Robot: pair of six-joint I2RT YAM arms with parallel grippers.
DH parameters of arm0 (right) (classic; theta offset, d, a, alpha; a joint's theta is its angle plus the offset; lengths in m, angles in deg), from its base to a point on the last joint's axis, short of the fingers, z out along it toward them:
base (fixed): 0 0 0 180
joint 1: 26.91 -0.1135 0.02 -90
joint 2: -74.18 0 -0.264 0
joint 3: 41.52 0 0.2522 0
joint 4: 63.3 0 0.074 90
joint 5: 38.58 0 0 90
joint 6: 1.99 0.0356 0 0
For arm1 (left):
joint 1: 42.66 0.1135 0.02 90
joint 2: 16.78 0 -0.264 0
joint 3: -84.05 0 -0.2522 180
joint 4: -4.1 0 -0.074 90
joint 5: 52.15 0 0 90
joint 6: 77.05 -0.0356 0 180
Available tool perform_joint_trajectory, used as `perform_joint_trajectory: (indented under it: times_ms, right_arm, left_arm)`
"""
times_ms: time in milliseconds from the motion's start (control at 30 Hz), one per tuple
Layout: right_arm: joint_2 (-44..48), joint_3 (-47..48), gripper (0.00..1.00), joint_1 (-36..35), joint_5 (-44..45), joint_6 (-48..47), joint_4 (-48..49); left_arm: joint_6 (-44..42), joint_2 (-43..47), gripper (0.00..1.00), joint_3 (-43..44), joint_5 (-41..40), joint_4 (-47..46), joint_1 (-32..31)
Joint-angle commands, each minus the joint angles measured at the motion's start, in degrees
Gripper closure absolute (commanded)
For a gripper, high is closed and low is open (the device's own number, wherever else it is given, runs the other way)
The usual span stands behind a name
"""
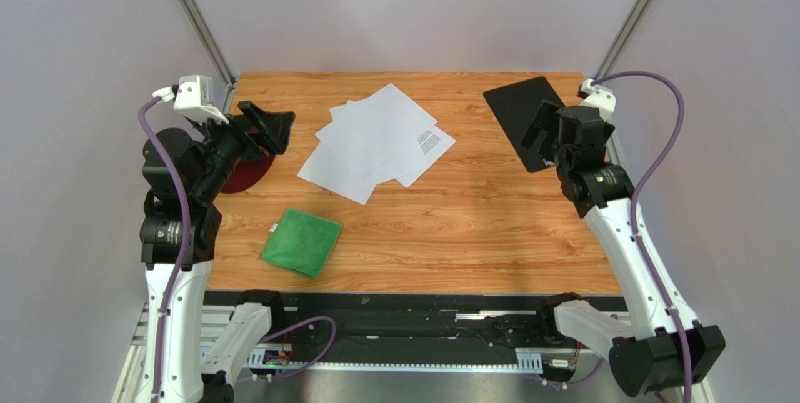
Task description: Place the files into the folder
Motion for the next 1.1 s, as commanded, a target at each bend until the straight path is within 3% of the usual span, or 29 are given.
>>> perform_joint_trajectory:
  times_ms: [0,233,400,567,667,800,1000,1067]
  right_arm:
    - [-6.3,3.9,0.00,1.4,3.6,1.6,-0.9]
    - [-24.0,13.4,0.00,7.5,4.9,5.2,-1.3]
    - [-40.2,25.7,0.00,10.9,5.6,7.4,-5.3]
    - [-51.8,35.7,0.04,14.5,3.9,10.3,-8.9]
    - [-59.1,44.0,0.07,15.5,4.8,11.8,-13.0]
    - [-65.6,50.1,0.10,16.7,8.5,15.0,-19.0]
    - [-67.6,46.3,0.38,21.6,-0.5,18.5,-15.4]
    - [-68.7,45.8,0.41,22.5,-0.9,19.2,-15.0]
  left_arm:
    - [-0.6,1.4,0.01,-0.1,-0.4,-0.8,0.3]
    - [-1.2,-1.7,0.01,1.2,2.3,1.2,0.3]
    - [-2.0,-5.5,0.02,2.8,4.9,3.0,0.3]
    - [1.8,-8.8,0.04,1.2,12.6,1.2,0.2]
    - [4.5,-10.2,0.08,-1.3,15.3,-1.7,-1.5]
    - [2.6,-12.1,0.08,-1.4,10.0,-0.4,-9.0]
    - [2.0,-15.8,0.10,-1.4,8.6,-0.7,-14.6]
    - [2.0,-16.4,0.11,-1.4,8.5,-0.9,-15.5]
